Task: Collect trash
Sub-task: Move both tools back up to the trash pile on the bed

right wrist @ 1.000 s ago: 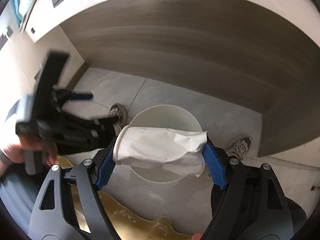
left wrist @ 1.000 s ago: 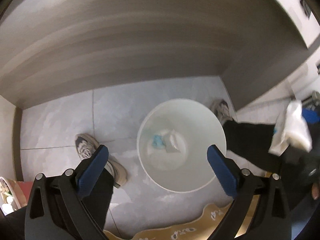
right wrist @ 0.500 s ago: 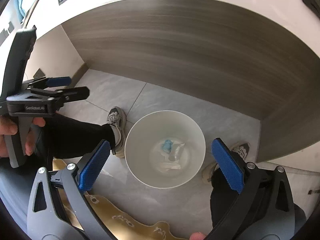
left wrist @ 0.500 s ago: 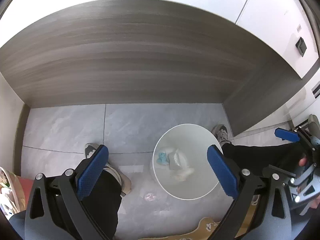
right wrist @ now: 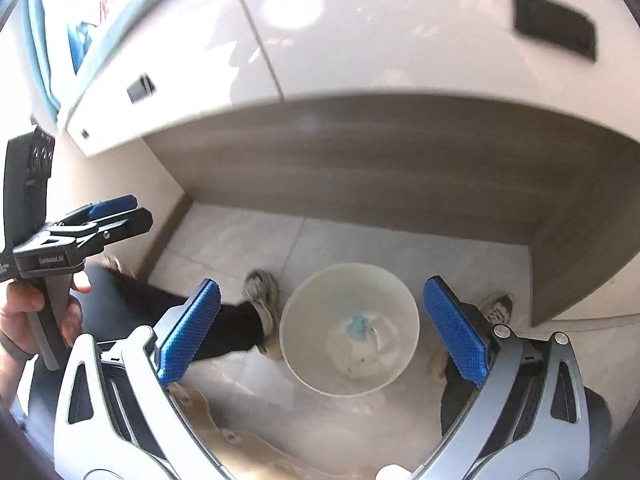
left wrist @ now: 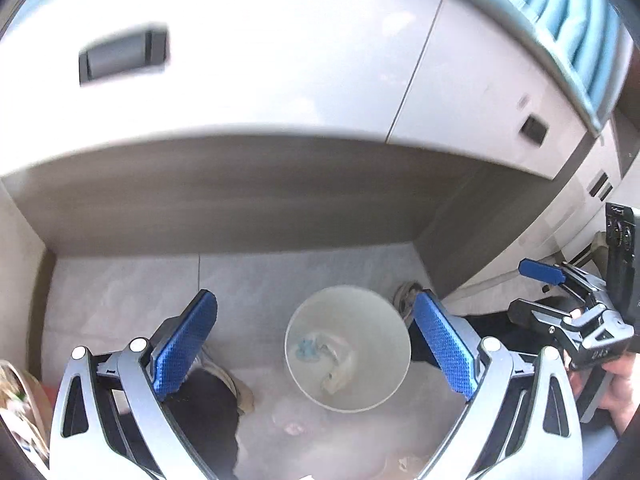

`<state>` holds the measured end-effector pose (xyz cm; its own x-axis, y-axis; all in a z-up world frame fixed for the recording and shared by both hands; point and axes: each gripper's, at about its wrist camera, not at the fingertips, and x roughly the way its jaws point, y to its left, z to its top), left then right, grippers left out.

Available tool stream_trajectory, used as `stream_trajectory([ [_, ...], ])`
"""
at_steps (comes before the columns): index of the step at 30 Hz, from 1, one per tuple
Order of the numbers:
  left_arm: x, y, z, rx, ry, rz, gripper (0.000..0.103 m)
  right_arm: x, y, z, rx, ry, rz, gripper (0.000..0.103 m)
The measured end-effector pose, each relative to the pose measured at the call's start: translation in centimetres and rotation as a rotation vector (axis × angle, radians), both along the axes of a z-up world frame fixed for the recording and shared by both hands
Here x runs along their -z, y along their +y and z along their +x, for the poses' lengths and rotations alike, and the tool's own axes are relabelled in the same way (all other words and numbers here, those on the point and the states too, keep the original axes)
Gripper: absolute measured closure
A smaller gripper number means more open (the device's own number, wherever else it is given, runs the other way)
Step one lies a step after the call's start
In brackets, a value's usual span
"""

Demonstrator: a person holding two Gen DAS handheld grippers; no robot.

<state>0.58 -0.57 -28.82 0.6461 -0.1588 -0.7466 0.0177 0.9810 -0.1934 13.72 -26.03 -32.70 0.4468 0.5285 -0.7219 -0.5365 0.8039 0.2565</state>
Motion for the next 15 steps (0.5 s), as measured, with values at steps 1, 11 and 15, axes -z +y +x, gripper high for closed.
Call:
stream_trajectory([
  [1,-1.3,0.1,0.0,0.002,-0.025,0.009,0.006,-1.1,-0.4,-0.1,0.016,0.003,0.032,0.005],
  [11,-14.4,0.3,3.7,-0.025,-0.224,0.119,0.006,-17.6,-0.6,-0.4,0.002,-0.273,0.163,0.005],
  [15,-18.6,-0.2,7.5,-0.024,-0.270,0.156,0.006,-20.7,-0.1,1.0,0.021,-0.314,0.154,0.005],
])
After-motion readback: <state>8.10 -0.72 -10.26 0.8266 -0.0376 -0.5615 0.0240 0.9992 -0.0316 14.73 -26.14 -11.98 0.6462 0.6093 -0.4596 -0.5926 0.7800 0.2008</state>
